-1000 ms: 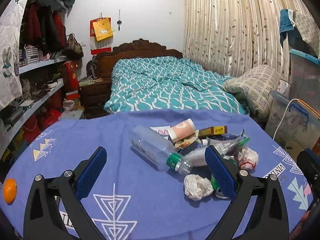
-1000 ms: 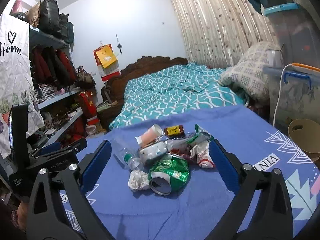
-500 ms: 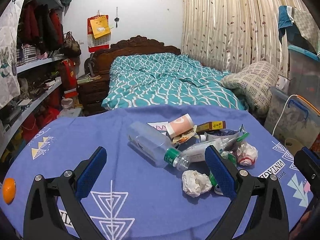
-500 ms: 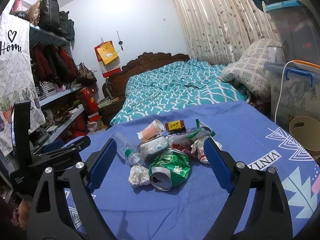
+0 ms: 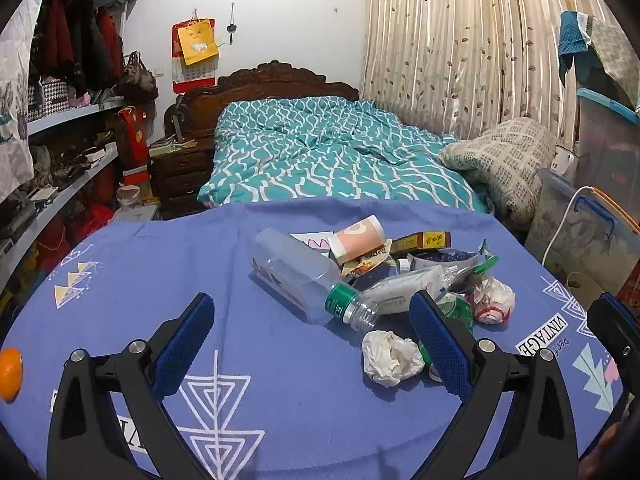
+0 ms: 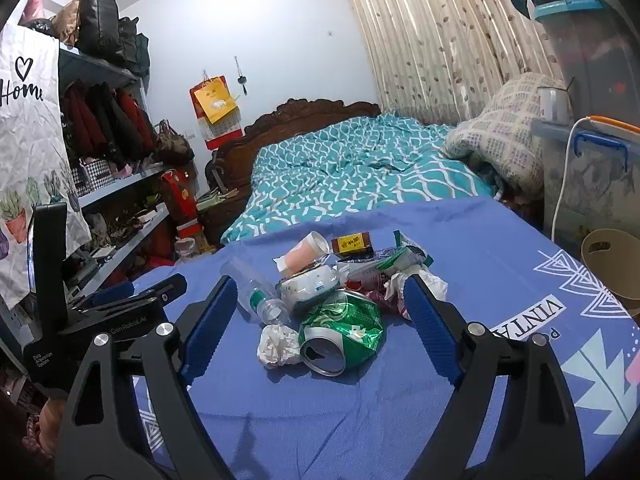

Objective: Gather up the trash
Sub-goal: 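Move left tool toward white tissue while right tool approaches crushed green can, then close left tool on crumpled white tissue while right tool grasps crushed green can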

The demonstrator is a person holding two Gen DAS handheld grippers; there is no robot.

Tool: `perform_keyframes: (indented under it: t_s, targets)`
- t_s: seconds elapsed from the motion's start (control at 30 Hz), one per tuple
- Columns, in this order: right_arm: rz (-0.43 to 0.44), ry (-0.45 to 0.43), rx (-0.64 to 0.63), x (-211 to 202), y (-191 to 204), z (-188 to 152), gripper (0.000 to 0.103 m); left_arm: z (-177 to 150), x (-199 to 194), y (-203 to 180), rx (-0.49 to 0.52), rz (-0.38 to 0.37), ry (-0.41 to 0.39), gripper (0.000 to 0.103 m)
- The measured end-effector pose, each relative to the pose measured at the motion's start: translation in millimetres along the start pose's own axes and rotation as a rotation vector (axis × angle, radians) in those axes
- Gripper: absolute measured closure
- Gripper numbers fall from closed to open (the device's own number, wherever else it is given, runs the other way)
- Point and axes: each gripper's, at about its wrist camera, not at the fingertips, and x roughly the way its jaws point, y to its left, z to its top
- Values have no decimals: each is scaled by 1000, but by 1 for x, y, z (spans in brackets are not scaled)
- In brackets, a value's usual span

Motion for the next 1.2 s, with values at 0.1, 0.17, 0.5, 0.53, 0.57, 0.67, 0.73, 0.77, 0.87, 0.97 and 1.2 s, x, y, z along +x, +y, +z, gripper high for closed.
perform_keyframes:
  t_s: [0.1, 0.17, 0.5, 0.53, 0.57, 0.67, 0.73, 0.77, 0.87, 0.97, 1.2]
  targets:
    - [-3, 7, -2, 1, 0, -1, 21, 0, 3, 2, -5, -6, 12, 13]
    - [-7, 13, -1, 3, -1, -3, 21, -1, 6, 5, -12, -6, 18, 13]
    - [-19, 46, 5, 13, -9, -9, 22, -9, 14, 20, -37, -32, 28, 13]
    - [-19, 55, 8, 15, -10, -11, 23, -11, 15, 21, -37, -36, 32, 13]
    - [-19, 66, 13, 18, -12, -13, 25, -12, 17, 23, -36, -40, 37, 13]
    - [-3, 105, 39, 26, -20, -18, 31, -15, 25, 25, -34, -82, 73, 28]
    - [13, 140, 66, 35, -26, -22, 34, -17, 35, 25, -42, -144, 121, 31]
    - [28, 164, 90, 41, -31, -25, 35, -19, 41, 23, -43, -178, 144, 34]
    - [71, 247, 192, 62, -51, -32, 38, -26, 57, 10, -18, -246, 208, 36]
    - [120, 339, 293, 91, -73, -37, 40, -33, 81, -8, -6, -314, 280, 40]
    - [195, 498, 488, 159, -112, -52, 45, -38, 125, -26, -29, -389, 401, 55]
